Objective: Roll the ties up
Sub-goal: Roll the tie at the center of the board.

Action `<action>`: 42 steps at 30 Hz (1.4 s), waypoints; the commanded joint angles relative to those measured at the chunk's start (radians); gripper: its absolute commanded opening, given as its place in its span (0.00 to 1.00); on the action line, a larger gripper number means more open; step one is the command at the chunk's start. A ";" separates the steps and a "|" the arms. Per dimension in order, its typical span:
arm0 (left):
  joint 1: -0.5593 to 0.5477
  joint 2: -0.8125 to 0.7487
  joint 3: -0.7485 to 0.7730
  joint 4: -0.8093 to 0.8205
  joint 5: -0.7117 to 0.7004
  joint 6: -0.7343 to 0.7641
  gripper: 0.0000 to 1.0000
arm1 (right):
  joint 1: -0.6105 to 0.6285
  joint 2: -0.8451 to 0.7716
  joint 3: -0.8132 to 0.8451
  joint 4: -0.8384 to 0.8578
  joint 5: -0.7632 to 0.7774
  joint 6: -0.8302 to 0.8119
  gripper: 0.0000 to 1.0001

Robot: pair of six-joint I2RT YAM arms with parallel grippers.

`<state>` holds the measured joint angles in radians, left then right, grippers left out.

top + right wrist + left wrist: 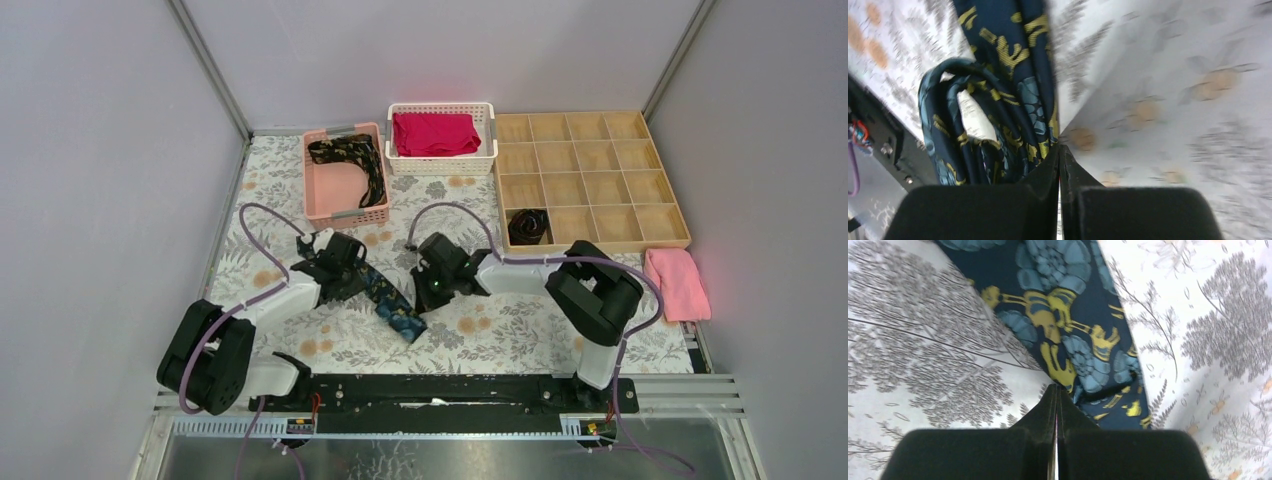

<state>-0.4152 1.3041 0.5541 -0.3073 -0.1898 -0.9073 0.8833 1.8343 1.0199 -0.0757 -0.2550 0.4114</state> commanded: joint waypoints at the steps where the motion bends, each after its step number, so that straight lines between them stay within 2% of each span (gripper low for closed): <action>1: -0.075 0.003 -0.009 0.010 0.022 0.009 0.00 | 0.133 -0.016 -0.082 0.017 0.018 0.103 0.00; 8: -0.232 0.012 0.015 0.018 0.011 -0.034 0.00 | 0.245 0.012 -0.102 0.113 0.016 0.181 0.00; 12: -0.280 0.006 0.014 0.023 0.006 -0.056 0.00 | 0.258 0.007 -0.116 0.112 0.067 0.194 0.00; 15: -0.286 -0.008 0.012 0.016 0.004 -0.047 0.00 | 0.258 -0.034 -0.112 0.031 0.163 0.181 0.00; 22: -0.273 -0.128 0.127 -0.253 -0.257 -0.057 0.00 | 0.256 -0.170 -0.067 -0.146 0.454 0.143 0.00; 25: -0.253 -0.205 0.196 -0.349 -0.343 -0.060 0.00 | 0.248 -0.214 -0.030 -0.188 0.514 0.111 0.00; 28: -0.229 -0.280 0.232 -0.410 -0.354 -0.033 0.00 | 0.213 -0.224 0.025 -0.203 0.521 0.063 0.00; 33: -0.223 -0.338 0.199 -0.468 -0.314 -0.077 0.00 | 0.148 -0.132 0.201 -0.195 0.446 -0.021 0.00; 38: -0.223 -0.482 0.160 -0.493 -0.319 -0.122 0.00 | 0.144 0.093 0.466 -0.234 0.352 -0.100 0.00; 42: -0.222 -0.512 0.192 -0.553 -0.336 -0.118 0.00 | 0.146 0.288 0.689 -0.292 0.260 -0.122 0.00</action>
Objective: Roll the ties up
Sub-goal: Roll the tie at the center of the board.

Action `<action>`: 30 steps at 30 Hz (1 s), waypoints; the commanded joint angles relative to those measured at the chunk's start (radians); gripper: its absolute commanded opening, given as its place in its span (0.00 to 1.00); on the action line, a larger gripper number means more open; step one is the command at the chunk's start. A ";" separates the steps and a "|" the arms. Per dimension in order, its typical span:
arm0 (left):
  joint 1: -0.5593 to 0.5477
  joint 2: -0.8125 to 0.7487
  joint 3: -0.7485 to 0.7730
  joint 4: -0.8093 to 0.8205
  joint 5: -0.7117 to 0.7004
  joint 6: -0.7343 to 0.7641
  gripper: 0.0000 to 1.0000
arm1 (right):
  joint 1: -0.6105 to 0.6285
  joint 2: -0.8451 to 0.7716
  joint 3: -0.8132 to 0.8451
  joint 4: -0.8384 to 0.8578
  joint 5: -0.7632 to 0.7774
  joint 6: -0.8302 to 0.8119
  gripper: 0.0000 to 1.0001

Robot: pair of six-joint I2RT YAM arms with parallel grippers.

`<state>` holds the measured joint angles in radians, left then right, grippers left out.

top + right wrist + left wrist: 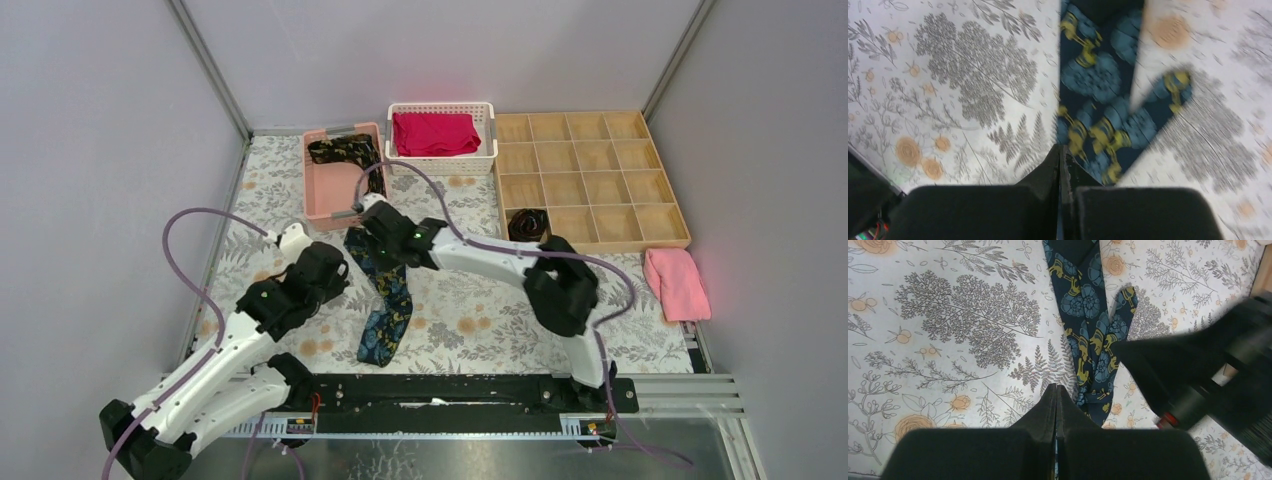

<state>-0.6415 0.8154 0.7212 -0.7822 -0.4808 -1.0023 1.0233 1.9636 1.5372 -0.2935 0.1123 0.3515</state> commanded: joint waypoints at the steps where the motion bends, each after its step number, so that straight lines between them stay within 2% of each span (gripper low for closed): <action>1: 0.003 -0.021 0.032 -0.090 -0.047 -0.023 0.00 | 0.006 0.196 0.208 -0.076 -0.130 -0.062 0.00; 3: 0.004 -0.022 0.036 -0.096 -0.040 -0.020 0.00 | 0.006 0.277 0.310 -0.114 -0.151 -0.066 0.00; 8: 0.004 -0.039 0.027 -0.095 -0.041 -0.019 0.00 | -0.002 0.398 0.417 -0.138 -0.182 -0.065 0.00; 14: 0.004 -0.039 0.016 -0.067 -0.022 0.001 0.00 | -0.034 0.473 0.475 -0.193 -0.164 -0.034 0.00; 16: 0.003 -0.030 0.013 -0.049 -0.007 0.009 0.00 | -0.054 0.455 0.438 -0.193 -0.120 -0.019 0.00; 23: 0.003 0.035 0.022 0.022 0.029 0.067 0.00 | -0.165 0.284 0.110 -0.085 -0.070 0.026 0.00; 30: 0.003 0.157 0.020 0.199 0.167 0.209 0.00 | -0.263 0.199 -0.062 -0.035 -0.030 0.019 0.00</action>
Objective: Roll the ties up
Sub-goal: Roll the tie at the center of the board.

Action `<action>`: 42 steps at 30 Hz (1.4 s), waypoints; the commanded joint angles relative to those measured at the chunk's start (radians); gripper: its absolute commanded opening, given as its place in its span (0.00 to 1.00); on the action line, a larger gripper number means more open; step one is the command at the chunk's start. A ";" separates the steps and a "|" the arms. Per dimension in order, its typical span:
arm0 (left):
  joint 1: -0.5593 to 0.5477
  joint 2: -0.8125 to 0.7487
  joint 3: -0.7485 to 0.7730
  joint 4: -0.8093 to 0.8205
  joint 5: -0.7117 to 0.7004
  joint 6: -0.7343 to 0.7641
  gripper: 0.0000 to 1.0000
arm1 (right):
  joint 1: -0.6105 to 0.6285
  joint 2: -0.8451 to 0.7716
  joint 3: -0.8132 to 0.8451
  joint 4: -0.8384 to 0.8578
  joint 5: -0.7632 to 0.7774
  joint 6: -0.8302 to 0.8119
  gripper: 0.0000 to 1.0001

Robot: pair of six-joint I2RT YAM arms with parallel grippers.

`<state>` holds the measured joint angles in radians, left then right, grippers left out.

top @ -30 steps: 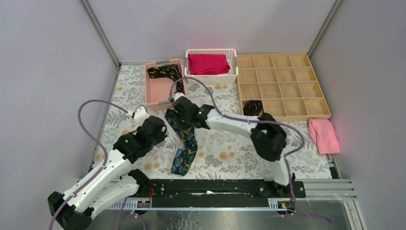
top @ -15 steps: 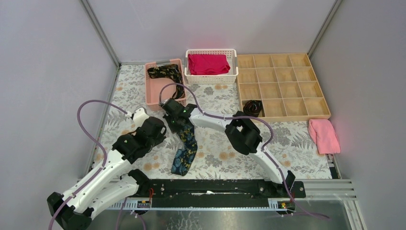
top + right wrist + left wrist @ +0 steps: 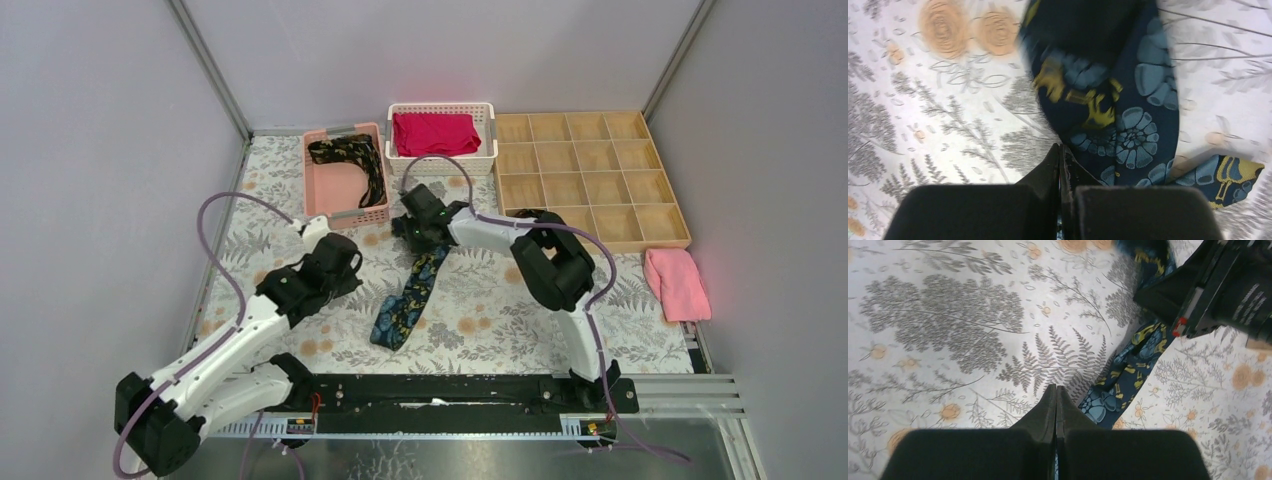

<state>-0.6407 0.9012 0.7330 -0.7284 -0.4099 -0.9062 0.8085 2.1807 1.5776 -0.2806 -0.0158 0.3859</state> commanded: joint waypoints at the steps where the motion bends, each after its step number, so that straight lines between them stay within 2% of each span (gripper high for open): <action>1: 0.003 0.092 0.016 0.154 0.111 0.125 0.00 | -0.062 -0.026 -0.114 -0.044 0.099 -0.018 0.00; 5: 0.001 0.224 0.068 0.185 0.184 0.215 0.04 | -0.113 -0.051 -0.155 -0.032 0.106 -0.027 0.00; 8: 0.003 0.266 0.082 0.240 0.276 0.291 0.18 | -0.146 -0.067 -0.177 -0.027 0.102 -0.021 0.00; 12: 0.003 0.271 0.061 0.312 0.431 0.331 0.49 | -0.167 -0.084 -0.212 0.005 0.060 -0.019 0.00; 17: 0.003 0.270 0.022 0.363 0.589 0.330 0.72 | -0.167 -0.075 -0.213 0.012 0.025 -0.023 0.00; 18: 0.003 0.275 0.020 0.362 0.607 0.331 0.73 | -0.167 -0.075 -0.214 0.015 0.018 -0.025 0.00; 22: 0.001 0.321 0.004 0.351 0.634 0.326 0.74 | -0.167 -0.080 -0.219 0.019 0.017 -0.026 0.00; 30: -0.058 0.366 -0.019 0.257 0.481 0.290 0.71 | -0.167 -0.094 -0.221 0.027 0.017 -0.028 0.00; 34: -0.086 0.386 -0.025 0.255 0.471 0.276 0.70 | -0.167 -0.116 -0.231 0.039 0.017 -0.029 0.00; 40: -0.161 0.441 -0.035 0.240 0.422 0.240 0.41 | -0.164 -0.254 -0.294 0.081 -0.009 -0.030 0.00; 42: -0.182 0.450 -0.035 0.231 0.387 0.228 0.37 | -0.159 -0.300 -0.311 0.073 -0.037 -0.034 0.00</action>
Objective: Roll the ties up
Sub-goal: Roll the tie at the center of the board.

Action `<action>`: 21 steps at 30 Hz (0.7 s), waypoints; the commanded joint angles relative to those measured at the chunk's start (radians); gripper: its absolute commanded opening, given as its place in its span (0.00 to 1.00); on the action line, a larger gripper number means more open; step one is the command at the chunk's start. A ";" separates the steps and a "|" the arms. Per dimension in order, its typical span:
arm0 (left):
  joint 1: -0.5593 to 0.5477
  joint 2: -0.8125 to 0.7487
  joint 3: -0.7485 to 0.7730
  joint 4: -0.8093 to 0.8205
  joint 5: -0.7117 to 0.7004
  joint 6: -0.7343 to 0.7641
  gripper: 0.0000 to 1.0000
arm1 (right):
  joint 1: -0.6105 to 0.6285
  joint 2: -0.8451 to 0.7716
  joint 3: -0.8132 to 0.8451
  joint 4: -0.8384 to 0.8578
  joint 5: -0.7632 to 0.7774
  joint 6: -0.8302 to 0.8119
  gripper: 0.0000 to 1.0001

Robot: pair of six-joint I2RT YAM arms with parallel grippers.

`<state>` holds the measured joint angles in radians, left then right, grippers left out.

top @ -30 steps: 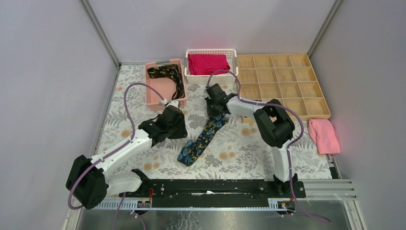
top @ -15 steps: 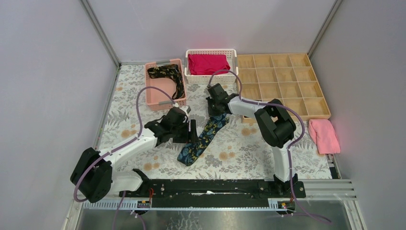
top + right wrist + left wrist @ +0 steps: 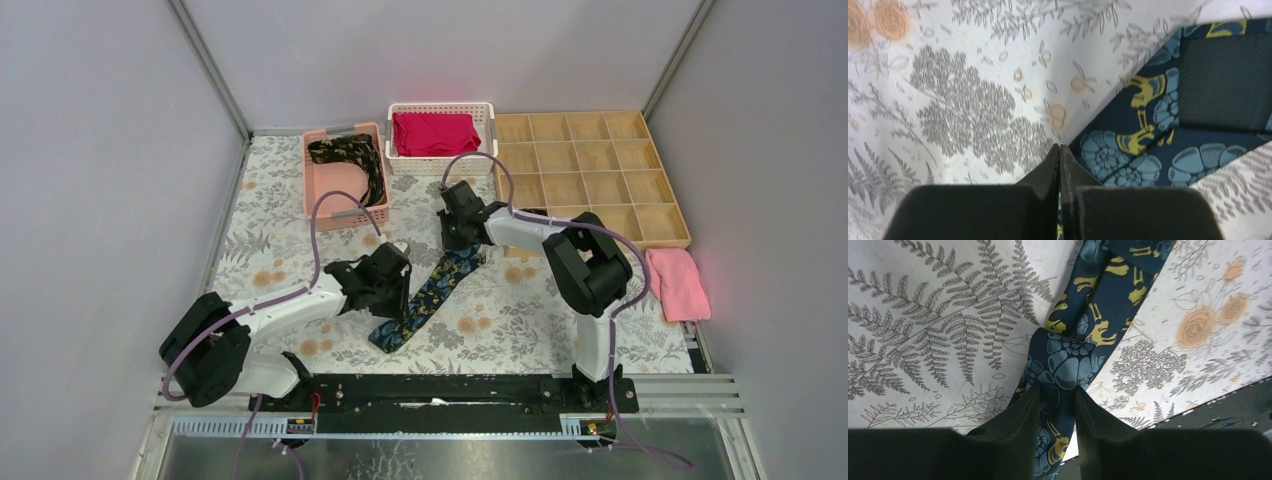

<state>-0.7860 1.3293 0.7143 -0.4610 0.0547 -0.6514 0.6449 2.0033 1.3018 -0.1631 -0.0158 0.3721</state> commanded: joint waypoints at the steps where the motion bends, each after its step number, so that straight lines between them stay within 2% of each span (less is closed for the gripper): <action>1: -0.045 0.026 -0.014 -0.040 -0.089 -0.029 0.35 | 0.011 -0.148 -0.040 -0.057 -0.048 -0.021 0.00; 6: -0.070 0.036 -0.015 -0.056 -0.118 -0.031 0.25 | 0.096 -0.234 -0.110 -0.070 -0.037 -0.006 0.00; 11: -0.087 0.035 -0.016 -0.056 -0.155 -0.038 0.06 | 0.154 -0.275 -0.195 -0.022 -0.104 0.038 0.00; 13: -0.091 0.042 -0.011 -0.055 -0.166 -0.038 0.02 | 0.164 -0.259 -0.207 -0.015 -0.116 0.048 0.00; 21: -0.102 0.107 0.015 -0.017 -0.207 -0.020 0.00 | 0.173 -0.163 -0.241 0.021 -0.095 0.074 0.00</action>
<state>-0.8795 1.3918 0.7105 -0.4858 -0.1005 -0.6853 0.8143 1.7775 1.0500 -0.1658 -0.1223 0.4274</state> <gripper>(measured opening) 0.026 0.008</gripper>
